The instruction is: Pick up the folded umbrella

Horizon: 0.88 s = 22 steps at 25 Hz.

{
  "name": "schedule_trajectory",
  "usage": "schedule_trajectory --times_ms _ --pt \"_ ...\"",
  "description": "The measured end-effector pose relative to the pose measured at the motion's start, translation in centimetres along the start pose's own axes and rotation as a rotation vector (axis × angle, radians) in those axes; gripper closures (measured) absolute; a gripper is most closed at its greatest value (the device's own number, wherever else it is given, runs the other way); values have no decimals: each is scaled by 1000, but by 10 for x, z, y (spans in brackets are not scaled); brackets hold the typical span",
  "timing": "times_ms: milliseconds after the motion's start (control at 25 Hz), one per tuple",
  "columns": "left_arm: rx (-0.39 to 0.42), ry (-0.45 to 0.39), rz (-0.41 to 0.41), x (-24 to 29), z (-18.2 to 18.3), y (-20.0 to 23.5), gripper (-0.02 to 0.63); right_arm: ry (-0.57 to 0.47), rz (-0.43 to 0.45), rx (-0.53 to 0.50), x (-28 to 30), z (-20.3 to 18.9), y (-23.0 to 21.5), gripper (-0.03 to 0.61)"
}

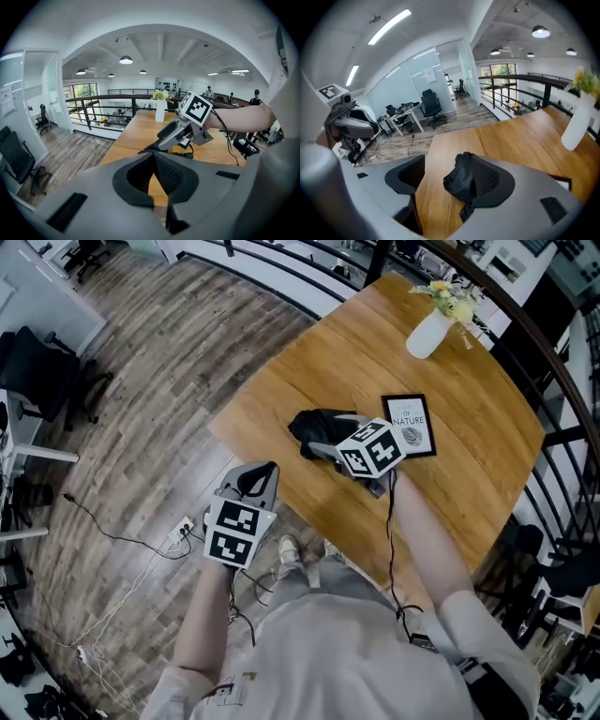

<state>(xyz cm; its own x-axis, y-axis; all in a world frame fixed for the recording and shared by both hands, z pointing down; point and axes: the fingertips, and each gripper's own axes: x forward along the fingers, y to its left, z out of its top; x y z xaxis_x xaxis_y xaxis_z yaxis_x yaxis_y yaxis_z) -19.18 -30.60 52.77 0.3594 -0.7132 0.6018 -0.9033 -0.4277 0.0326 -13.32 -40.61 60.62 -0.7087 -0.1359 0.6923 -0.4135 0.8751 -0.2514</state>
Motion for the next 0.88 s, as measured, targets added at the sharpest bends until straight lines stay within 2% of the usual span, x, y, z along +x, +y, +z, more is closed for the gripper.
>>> schedule_trajectory --times_ms 80,480,640,880 --pt "-16 26 -7 10 -11 4 597 34 15 32 17 -12 -7 255" --pt "-80 99 -61 37 -44 -2 597 236 -59 17 67 -80 -45 219" --pt "-95 141 -60 41 -64 -6 597 295 -125 -13 78 -105 -52 209" --pt "-140 184 -62 36 -93 -18 597 338 -206 -14 93 -116 -67 204"
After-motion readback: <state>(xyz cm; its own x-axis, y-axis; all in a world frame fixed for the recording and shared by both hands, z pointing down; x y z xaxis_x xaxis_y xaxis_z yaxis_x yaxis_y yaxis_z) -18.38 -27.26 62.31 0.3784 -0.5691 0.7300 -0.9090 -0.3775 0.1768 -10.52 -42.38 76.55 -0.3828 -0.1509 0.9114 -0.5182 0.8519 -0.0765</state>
